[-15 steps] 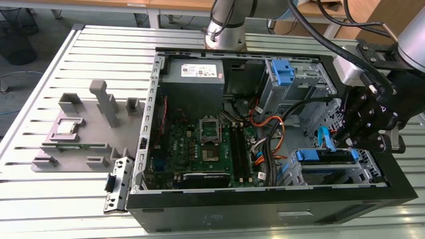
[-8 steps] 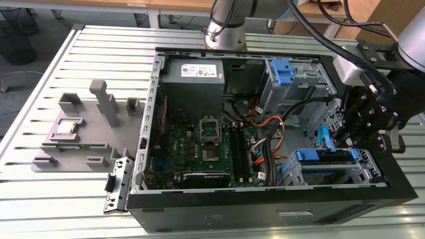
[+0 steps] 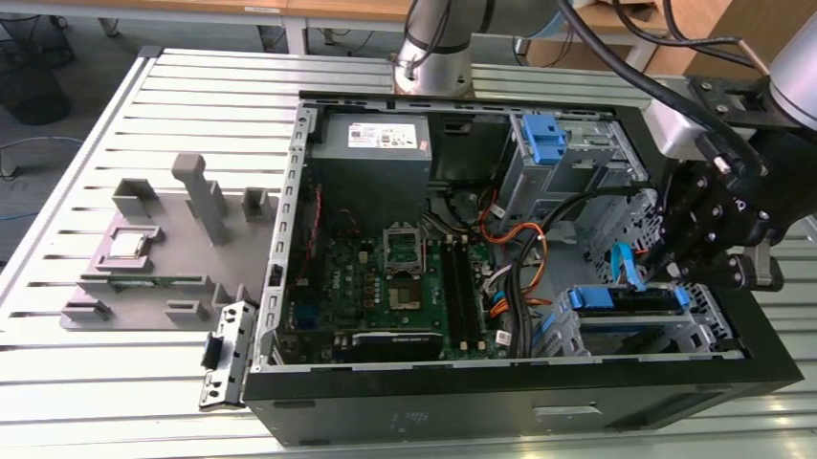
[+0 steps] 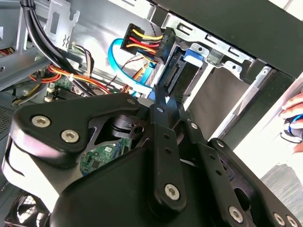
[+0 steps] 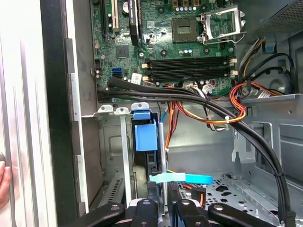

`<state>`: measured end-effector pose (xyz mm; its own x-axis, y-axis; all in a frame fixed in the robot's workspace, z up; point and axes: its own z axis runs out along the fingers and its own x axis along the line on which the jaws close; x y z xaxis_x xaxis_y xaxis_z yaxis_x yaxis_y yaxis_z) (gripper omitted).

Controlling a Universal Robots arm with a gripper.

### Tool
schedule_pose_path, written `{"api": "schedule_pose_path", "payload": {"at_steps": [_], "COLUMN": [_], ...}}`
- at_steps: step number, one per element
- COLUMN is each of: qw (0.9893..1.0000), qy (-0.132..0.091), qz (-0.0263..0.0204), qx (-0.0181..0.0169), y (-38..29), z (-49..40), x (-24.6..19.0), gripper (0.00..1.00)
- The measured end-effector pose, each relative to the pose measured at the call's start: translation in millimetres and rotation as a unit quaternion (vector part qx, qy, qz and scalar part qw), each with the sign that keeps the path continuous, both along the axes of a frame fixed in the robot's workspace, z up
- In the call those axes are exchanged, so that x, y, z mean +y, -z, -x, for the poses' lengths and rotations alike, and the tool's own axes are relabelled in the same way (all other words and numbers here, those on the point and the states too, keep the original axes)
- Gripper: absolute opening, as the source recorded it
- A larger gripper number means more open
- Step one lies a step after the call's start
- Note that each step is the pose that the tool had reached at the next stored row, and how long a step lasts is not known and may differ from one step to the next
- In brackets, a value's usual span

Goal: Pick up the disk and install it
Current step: 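Insert the second disk wire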

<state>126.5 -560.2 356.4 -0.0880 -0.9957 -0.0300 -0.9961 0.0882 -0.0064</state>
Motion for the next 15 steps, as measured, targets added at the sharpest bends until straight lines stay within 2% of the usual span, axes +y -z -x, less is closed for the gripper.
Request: {"api": "schedule_pose_path", "payload": {"at_steps": [2,8,15], "qw": [1.0,1.0,1.0], "qy": [0.0,0.0,0.0], "qz": [-0.0001,-0.0003,-0.0006], "qx": [0.0,0.0,0.0], "y": [-1.9,-2.2,-1.8], "z": [0.0,-1.0,-10.4], "x": [0.1,1.3,5.3], "gripper": [0.24,0.24,0.24]}}
